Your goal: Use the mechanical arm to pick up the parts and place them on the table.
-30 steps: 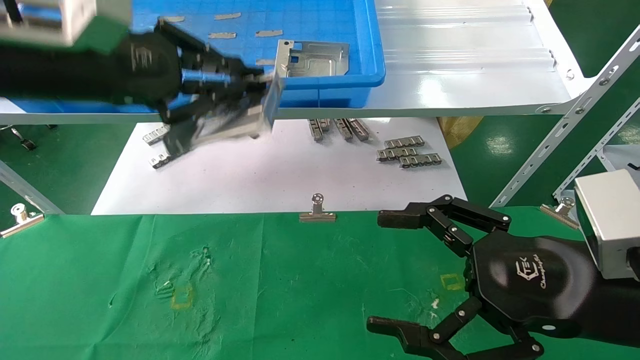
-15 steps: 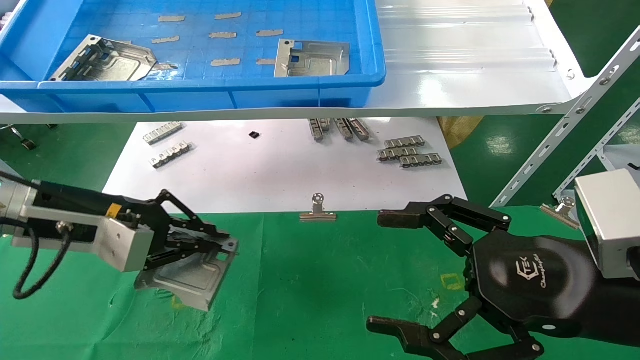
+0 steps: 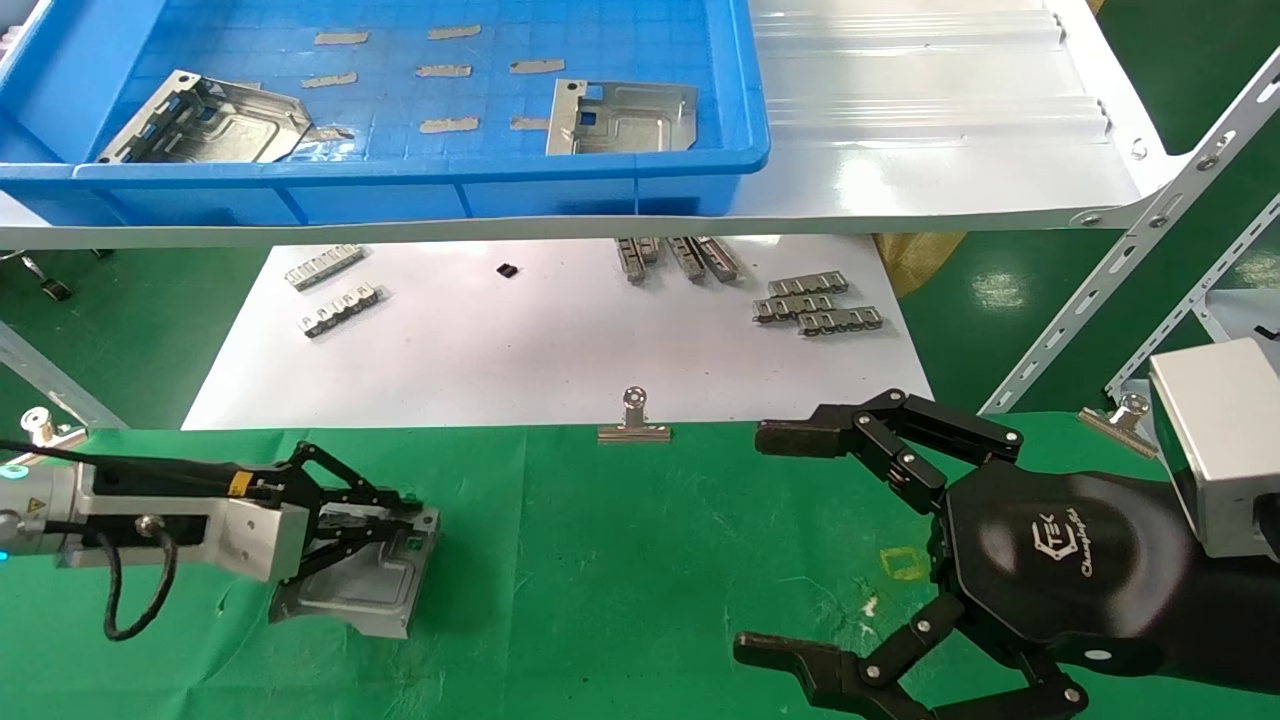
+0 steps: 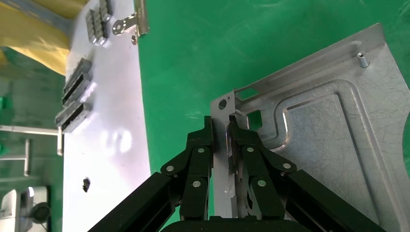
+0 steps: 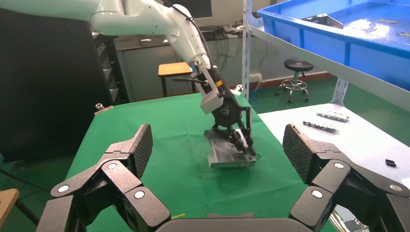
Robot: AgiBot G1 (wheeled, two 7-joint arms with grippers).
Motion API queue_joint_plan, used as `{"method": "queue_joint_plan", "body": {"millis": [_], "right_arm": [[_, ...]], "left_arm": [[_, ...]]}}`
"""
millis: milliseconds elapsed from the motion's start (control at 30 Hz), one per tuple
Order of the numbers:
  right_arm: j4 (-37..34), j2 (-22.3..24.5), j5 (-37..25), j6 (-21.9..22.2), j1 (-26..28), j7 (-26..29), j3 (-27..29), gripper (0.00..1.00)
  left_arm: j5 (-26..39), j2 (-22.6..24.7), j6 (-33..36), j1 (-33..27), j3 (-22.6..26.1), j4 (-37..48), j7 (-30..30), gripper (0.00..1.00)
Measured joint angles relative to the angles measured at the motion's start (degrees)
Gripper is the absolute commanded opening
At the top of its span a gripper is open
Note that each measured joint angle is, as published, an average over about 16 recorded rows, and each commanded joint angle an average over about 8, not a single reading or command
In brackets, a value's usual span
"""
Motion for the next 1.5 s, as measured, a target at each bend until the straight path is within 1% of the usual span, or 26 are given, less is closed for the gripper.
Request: {"method": "queue_joint_plan", "body": {"millis": [133, 167, 200, 400, 600, 733, 900, 1033, 1167, 1367, 1500], "right_arm": [[0.00, 0.00, 0.00, 0.00, 0.00, 0.00, 0.00, 1.00], [0.00, 0.00, 0.00, 0.00, 0.00, 0.00, 0.00, 1.00], [0.00, 0.00, 0.00, 0.00, 0.00, 0.00, 0.00, 1.00], [0.00, 0.00, 0.01, 0.00, 0.00, 0.00, -0.01, 1.00], [0.00, 0.00, 0.01, 0.00, 0.00, -0.01, -0.01, 1.00], [0.00, 0.01, 0.01, 0.01, 0.00, -0.01, -0.01, 1.00], [0.00, 0.01, 0.01, 0.01, 0.00, -0.01, -0.02, 1.00], [0.00, 0.01, 0.01, 0.01, 0.00, -0.01, -0.02, 1.00], [-0.01, 0.01, 0.01, 0.01, 0.00, -0.01, -0.02, 1.00], [-0.01, 0.01, 0.02, 0.02, 0.00, -0.01, -0.02, 1.00], [-0.02, 0.01, 0.02, 0.02, 0.00, -0.02, -0.02, 1.00]], "left_arm": [[-0.16, 0.10, 0.47, 0.57, 0.00, 1.22, -0.36, 0.90], [-0.18, 0.10, 0.58, 0.65, 0.01, 1.42, -0.40, 0.99], [-0.20, 0.11, 0.71, 0.72, 0.01, 1.60, -0.46, 1.00], [0.14, 0.24, 1.48, 0.67, 0.36, 2.82, -1.92, 1.00], [0.15, 0.47, 3.33, -0.12, 0.61, 4.78, -6.34, 1.00], [-0.93, 0.28, 4.84, -0.48, 0.31, 6.37, -11.10, 1.00], [-3.66, -0.30, 6.24, -0.37, -0.93, 9.13, -18.62, 1.00], [-6.51, -0.89, 6.48, 0.35, -2.42, 11.42, -23.98, 1.00], [-9.05, -1.40, 6.10, 1.30, -3.86, 13.46, -27.85, 1.00], [-10.91, -1.59, 5.72, 2.27, -5.05, 15.20, -30.42, 1.00], [-11.47, -1.79, 5.63, 2.84, -5.57, 14.51, -31.18, 1.00]]}}
